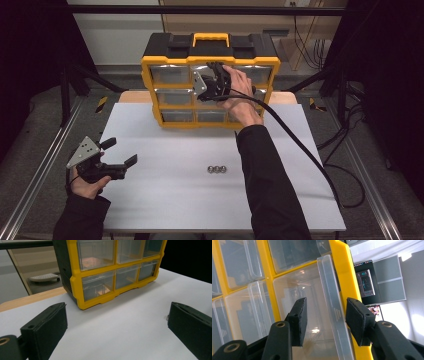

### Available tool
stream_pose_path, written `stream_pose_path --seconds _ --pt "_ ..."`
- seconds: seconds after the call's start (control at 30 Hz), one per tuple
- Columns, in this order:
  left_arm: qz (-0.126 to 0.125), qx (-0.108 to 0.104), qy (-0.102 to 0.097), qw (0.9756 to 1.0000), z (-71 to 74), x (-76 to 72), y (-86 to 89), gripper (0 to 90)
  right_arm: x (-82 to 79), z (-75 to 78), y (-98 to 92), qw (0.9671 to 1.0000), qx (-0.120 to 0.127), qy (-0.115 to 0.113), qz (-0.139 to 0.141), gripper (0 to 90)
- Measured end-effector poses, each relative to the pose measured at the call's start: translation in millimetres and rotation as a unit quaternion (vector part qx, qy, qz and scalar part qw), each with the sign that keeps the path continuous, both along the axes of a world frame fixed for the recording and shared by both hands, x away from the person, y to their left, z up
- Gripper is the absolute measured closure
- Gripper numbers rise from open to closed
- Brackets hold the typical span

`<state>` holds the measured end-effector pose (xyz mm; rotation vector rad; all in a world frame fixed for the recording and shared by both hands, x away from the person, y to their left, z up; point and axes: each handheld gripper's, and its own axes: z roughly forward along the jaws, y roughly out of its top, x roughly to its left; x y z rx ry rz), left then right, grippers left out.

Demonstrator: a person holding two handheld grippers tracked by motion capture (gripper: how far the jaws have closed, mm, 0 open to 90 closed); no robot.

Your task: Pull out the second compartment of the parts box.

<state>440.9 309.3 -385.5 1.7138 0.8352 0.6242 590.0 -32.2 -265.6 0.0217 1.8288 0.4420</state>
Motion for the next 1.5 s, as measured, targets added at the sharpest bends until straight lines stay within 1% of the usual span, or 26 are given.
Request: stream_pose_path --seconds 0.1,0.23,0.33,0.37,0.4,0.43,0.47,0.57,0.6,0.73,0.8,1.0,1.17,1.5 --pt "0.001 -0.002 0.000 1.0000 -0.1 0.1 0.2 2.0 -0.4 -0.3 0.9 1.0000 0.006 -0.006 -0.005 56.8" --pt "0.001 -0.001 0.000 1.0000 0.0 -0.1 0.3 2.0 -0.4 -1.8 2.0 0.9997 0.004 -0.022 -0.008 61.5" --pt "0.001 -0.001 0.000 1.0000 -0.2 0.0 0.5 2.0 0.4 -5.4 3.3 0.9992 -0.010 -0.038 -0.009 64.2" --pt "0.001 0.000 0.000 1.0000 -0.3 0.1 0.6 2.0 0.4 -5.4 3.3 0.9992 -0.010 -0.038 -0.009 64.2" --pt "0.001 -0.001 0.000 1.0000 -0.5 0.3 0.7 2.1 0.3 -7.2 4.0 0.9987 -0.015 -0.048 -0.012 66.8" --pt "0.001 -0.001 0.000 1.0000 -0.5 0.3 0.7 2.1 0.3 -7.2 4.0 0.9987 -0.015 -0.048 -0.012 66.8" --pt "0.002 -0.001 0.000 1.0000 -0.6 0.4 0.8 2.1 0.1 -7.6 3.9 0.9983 -0.017 -0.055 -0.013 70.2" --pt "0.001 0.000 0.000 1.0000 -0.6 0.3 0.6 2.1 0.0 -7.6 3.7 0.9979 -0.019 -0.060 -0.014 72.4" --pt "0.001 0.000 0.000 1.0000 -0.5 0.2 0.5 2.1 0.1 -8.4 4.0 0.9975 -0.026 -0.065 -0.015 73.1" --pt "0.002 0.000 -0.001 1.0000 -0.4 0.3 1.3 2.2 0.1 -8.6 3.7 0.9969 -0.034 -0.070 -0.011 74.1" --pt "0.002 0.000 -0.001 1.0000 -0.4 0.3 1.3 2.2 -0.5 -8.4 3.8 0.9968 -0.038 -0.069 -0.013 74.3" --pt "0.002 -0.001 -0.002 1.0000 0.1 0.0 1.7 2.2 -2.2 -6.2 2.7 0.9965 -0.052 -0.066 -0.004 75.1" --pt "0.002 0.000 -0.002 1.0000 0.0 0.0 1.4 2.2 -9.1 -0.9 -0.6 0.9969 -0.060 -0.051 0.003 75.4" --pt "0.001 0.002 -0.001 1.0000 -0.6 0.3 0.6 2.1 -23.8 3.2 -2.1 0.9968 -0.069 -0.039 0.014 75.9"
